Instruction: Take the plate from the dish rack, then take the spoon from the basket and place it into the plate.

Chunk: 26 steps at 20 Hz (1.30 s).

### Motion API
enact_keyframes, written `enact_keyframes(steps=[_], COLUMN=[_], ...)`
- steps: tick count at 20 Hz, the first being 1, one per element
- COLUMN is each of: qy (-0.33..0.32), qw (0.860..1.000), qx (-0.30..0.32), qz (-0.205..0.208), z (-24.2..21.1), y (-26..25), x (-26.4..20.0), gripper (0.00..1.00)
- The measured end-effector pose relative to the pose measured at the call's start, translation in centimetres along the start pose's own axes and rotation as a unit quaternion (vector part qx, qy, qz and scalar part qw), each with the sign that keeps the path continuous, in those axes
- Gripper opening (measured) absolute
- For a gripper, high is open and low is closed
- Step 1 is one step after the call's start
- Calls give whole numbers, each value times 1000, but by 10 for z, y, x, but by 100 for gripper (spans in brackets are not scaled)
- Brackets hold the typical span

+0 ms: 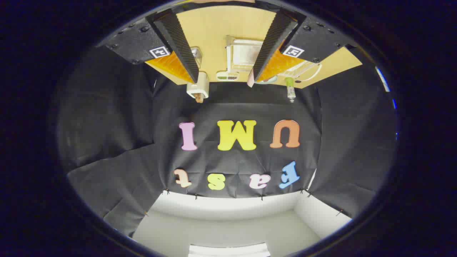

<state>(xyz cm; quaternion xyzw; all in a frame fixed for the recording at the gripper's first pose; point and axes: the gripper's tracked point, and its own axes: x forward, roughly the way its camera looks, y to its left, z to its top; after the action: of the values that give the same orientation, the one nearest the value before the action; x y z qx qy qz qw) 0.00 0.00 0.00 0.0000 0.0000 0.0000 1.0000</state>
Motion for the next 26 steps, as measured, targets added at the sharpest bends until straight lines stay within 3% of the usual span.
enact_keyframes(steps=[17,26], qy=[14,95], qw=[1000,995], qx=[5,-1], qz=[-2,4], z=[-9,-9], y=[-9,0], x=[12,65], gripper=[100,100])
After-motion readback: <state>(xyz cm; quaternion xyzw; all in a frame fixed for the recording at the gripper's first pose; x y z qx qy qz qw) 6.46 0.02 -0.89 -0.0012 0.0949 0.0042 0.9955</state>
